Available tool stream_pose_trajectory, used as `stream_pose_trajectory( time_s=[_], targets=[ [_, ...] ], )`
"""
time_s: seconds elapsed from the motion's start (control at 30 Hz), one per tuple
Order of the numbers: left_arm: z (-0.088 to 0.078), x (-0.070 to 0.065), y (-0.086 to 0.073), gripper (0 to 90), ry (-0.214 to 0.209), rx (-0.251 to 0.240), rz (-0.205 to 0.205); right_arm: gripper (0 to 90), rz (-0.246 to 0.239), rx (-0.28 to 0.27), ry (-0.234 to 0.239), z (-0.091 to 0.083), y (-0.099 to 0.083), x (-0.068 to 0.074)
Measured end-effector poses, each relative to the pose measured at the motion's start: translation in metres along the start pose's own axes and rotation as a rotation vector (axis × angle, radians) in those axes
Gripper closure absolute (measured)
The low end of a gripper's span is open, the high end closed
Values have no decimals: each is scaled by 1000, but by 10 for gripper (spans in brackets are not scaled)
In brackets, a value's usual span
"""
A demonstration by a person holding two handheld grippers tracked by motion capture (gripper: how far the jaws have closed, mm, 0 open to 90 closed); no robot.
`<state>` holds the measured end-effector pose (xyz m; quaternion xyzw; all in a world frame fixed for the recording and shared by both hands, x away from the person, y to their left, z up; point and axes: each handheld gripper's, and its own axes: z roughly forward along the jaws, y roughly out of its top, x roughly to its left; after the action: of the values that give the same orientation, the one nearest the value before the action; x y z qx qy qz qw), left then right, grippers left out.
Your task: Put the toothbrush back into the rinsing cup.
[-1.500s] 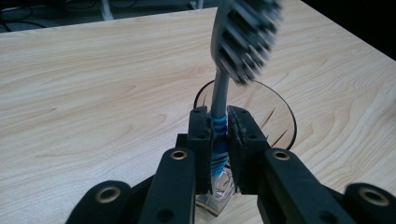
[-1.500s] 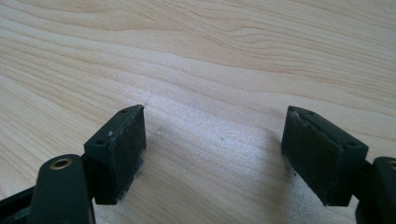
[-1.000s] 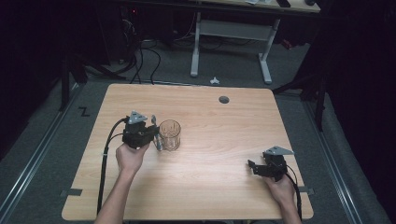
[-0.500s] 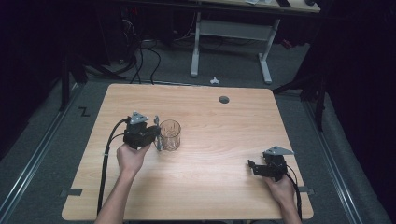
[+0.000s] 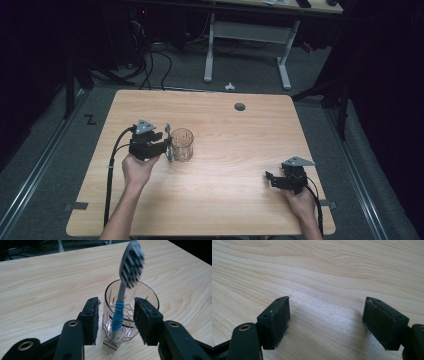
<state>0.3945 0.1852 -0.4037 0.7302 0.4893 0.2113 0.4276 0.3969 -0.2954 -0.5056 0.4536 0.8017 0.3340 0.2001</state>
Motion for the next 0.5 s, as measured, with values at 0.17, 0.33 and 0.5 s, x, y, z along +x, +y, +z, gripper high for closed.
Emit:
stream_pose_trajectory(
  time_s=[0.17,0.33,0.5],
  targets=[
    [-7,0,0,540,14,-3,11,221,0,0,0,0,0,0],
    [-13,0,0,531,21,-17,14,221,0,0,0,0,0,0],
    [-17,1,-1,526,27,-22,14,221,0,0,0,0,0,0]
  ],
)
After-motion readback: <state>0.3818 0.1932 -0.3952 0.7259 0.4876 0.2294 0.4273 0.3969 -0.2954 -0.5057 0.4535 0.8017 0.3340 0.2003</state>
